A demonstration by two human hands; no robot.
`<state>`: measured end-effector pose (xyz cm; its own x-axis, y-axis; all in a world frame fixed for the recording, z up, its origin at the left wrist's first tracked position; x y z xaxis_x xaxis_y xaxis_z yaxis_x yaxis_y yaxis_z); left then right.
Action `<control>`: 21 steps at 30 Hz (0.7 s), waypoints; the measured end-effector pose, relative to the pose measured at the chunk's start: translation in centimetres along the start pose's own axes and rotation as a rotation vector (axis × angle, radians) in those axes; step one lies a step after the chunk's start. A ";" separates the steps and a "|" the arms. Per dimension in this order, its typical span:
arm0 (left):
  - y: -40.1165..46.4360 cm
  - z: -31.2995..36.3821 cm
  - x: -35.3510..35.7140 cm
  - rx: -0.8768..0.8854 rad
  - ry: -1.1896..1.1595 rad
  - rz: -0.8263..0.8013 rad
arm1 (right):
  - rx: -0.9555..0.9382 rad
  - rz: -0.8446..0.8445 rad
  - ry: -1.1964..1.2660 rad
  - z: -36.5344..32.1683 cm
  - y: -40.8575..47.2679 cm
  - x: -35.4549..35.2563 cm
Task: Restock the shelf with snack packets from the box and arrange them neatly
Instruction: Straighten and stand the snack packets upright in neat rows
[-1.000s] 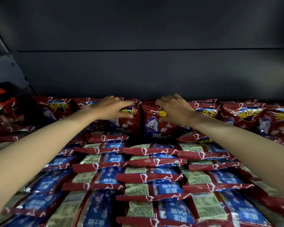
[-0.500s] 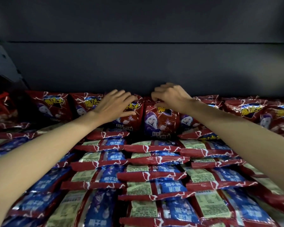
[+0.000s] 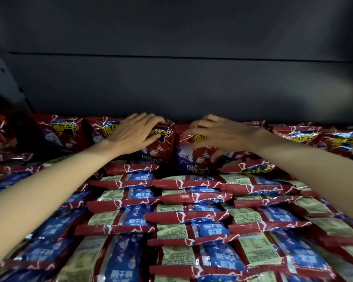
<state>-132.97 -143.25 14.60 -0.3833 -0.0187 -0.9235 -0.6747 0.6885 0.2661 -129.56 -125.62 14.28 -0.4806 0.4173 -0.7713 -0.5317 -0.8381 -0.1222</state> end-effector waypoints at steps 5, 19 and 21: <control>-1.0 -1.6 -1.0 -0.045 -0.108 0.048 | 0.125 -0.080 0.008 -0.2 1.0 0.8; -7.1 0.4 1.7 -0.174 -0.297 -0.712 | 0.389 0.043 0.580 -2.0 9.7 -3.4; -7.5 0.8 3.1 -0.193 -0.367 -0.846 | 0.399 0.023 0.615 -2.0 9.9 -3.5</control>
<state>-128.59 -147.91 9.57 0.4827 -0.2052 -0.8514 -0.7434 0.4179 -0.5222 -131.75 -136.12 14.52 -0.0788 0.0298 -0.9964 -0.7961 -0.6034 0.0449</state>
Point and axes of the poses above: each hand's wrist, its own y-axis towards the middle knuckle, its own x-axis out of the palm, z = x × y, the point moved 7 cm from there along y, towards the middle knuckle, and after that the axes turned 10 degrees about -z, right-handed, at the moved point
